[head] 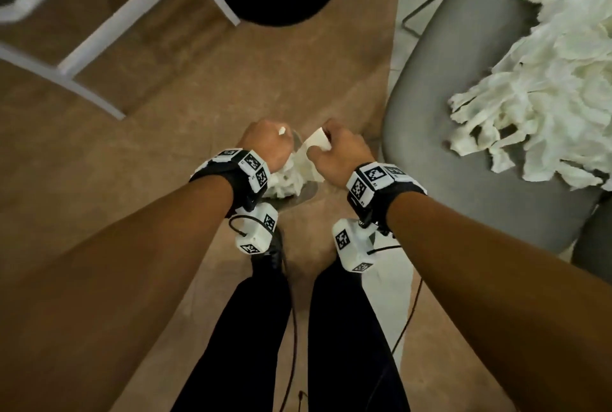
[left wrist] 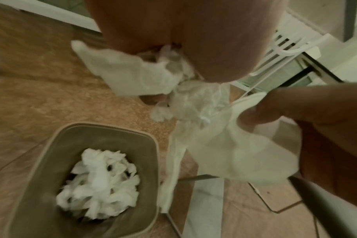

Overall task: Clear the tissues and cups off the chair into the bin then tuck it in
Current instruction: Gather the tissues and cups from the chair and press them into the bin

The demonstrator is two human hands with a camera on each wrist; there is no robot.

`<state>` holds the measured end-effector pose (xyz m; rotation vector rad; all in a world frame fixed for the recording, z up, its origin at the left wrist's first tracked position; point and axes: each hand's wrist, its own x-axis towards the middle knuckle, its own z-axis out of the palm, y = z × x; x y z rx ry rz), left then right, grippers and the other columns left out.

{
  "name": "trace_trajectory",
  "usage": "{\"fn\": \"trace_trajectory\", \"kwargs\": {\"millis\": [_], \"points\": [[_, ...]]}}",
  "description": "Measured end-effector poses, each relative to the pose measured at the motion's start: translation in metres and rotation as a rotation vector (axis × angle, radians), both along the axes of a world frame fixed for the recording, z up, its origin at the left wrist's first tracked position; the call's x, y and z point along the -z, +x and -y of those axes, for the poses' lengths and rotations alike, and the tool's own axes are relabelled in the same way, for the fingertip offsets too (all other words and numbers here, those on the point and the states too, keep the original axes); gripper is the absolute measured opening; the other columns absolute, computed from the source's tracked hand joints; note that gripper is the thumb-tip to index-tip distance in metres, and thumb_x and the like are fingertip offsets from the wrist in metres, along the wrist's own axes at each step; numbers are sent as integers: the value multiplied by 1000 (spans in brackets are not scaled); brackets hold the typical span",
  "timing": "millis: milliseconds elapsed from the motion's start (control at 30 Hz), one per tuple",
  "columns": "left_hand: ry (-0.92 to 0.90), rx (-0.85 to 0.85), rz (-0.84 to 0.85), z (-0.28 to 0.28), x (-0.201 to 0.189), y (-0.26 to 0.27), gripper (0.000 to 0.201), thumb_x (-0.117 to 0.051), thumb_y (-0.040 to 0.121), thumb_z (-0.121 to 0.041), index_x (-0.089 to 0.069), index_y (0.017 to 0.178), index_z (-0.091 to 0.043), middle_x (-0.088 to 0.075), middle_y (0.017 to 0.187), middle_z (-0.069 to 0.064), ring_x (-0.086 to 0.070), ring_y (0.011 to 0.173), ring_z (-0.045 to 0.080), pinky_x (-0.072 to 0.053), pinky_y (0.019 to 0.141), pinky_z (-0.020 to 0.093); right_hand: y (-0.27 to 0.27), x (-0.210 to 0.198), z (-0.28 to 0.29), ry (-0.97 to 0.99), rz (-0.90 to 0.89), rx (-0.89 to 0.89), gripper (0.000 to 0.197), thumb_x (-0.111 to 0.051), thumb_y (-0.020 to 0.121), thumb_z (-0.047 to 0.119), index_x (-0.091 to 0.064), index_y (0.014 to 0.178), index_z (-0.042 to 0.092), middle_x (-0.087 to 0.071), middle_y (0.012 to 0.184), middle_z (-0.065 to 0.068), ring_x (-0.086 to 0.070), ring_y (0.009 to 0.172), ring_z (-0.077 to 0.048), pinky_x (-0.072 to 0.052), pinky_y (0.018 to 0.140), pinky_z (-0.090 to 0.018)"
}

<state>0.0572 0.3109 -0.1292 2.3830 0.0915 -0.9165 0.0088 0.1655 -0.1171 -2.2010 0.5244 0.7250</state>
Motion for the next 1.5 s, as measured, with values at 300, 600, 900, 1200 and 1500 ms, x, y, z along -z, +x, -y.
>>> {"fn": "trace_trajectory", "kwargs": {"millis": [300, 600, 900, 1200, 1500], "points": [[-95, -186, -294, -68, 103, -43, 63, -59, 82, -32, -39, 140, -18, -59, 114, 5, -59, 102, 25, -42, 80, 31, -17, 115, -66, 39, -170, -43, 44, -65, 84, 41, -55, 122, 22, -68, 111, 0, -66, 100, -24, -54, 87, -37], [-97, -134, -224, -60, 92, -25, 74, -54, 78, -22, -29, 148, -27, -59, 126, -4, -62, 108, 23, -51, 96, 43, -23, 111, -53, 119, -287, 19, 30, -69, 81, 36, -59, 108, 29, -69, 110, 0, -66, 100, -20, -54, 90, -35], [-17, 136, 1, 38, -5, 27, 34, -58, 89, -22, -58, 123, -19, -66, 115, -1, -63, 99, 18, -43, 80, 22, 2, 7, 40, 131, -103, 104, 14, -59, 87, 25, -66, 99, 22, -72, 103, -5, -68, 96, -26, -56, 88, -36], [-118, 512, 209, 229, -42, 19, 60, -65, 76, -33, -48, 133, -25, -46, 129, 1, -57, 112, 24, -49, 97, 36, -34, -58, 213, -85, 106, 338, 28, -56, 91, 18, -66, 117, 19, -68, 120, -5, -64, 111, -25, -49, 97, -30], [43, 834, 327, 320, -15, -37, 25, -57, 80, -18, -61, 105, -20, -51, 119, 8, -50, 110, 34, -46, 89, 44, -110, -36, 306, -254, 179, 488, 13, -59, 84, 33, -54, 92, 25, -63, 84, 6, -61, 78, -20, -51, 69, -34]]}}
